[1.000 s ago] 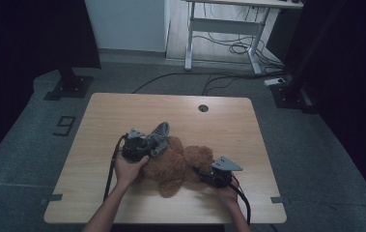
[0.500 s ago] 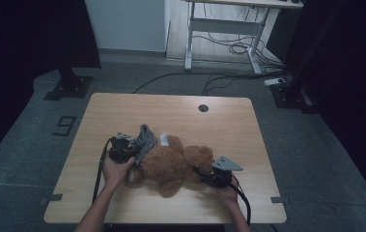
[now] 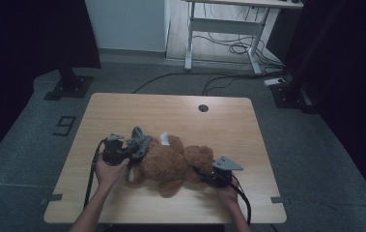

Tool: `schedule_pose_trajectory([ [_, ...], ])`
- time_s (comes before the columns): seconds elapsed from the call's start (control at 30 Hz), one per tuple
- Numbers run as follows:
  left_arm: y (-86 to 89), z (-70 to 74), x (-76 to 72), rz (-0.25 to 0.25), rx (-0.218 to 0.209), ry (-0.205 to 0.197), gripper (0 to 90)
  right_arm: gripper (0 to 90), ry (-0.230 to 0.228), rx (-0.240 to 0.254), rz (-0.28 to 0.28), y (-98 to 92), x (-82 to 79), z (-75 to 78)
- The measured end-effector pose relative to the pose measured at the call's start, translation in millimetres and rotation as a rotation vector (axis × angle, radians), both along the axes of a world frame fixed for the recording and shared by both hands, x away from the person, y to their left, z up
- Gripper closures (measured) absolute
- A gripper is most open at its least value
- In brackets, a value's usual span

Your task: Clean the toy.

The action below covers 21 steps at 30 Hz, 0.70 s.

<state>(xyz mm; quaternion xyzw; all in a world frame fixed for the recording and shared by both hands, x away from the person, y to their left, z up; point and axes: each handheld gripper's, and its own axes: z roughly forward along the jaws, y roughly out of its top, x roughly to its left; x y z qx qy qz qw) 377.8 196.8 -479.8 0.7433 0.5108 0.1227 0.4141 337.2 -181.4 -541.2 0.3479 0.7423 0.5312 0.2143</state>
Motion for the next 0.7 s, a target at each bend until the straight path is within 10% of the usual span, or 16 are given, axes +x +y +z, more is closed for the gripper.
schedule_pose_trajectory([
  [0.3, -69.8, 42.7, -16.0, -0.174, -0.042, -0.116, 80.5, 44.3, -0.014, -0.013, -0.011, 1.9, -0.6, -0.1],
  [0.5, -117.4, 28.7, 11.2, -0.198, 0.016, -0.085, 80.1, 45.1, -0.052, -0.047, -0.041, 7.6, 4.9, 0.4],
  [0.7, -108.0, 14.5, 16.9, -0.181, -0.02, -0.073, 80.2, 45.5, -0.077, -0.076, -0.043, 9.1, 13.7, 1.9],
])
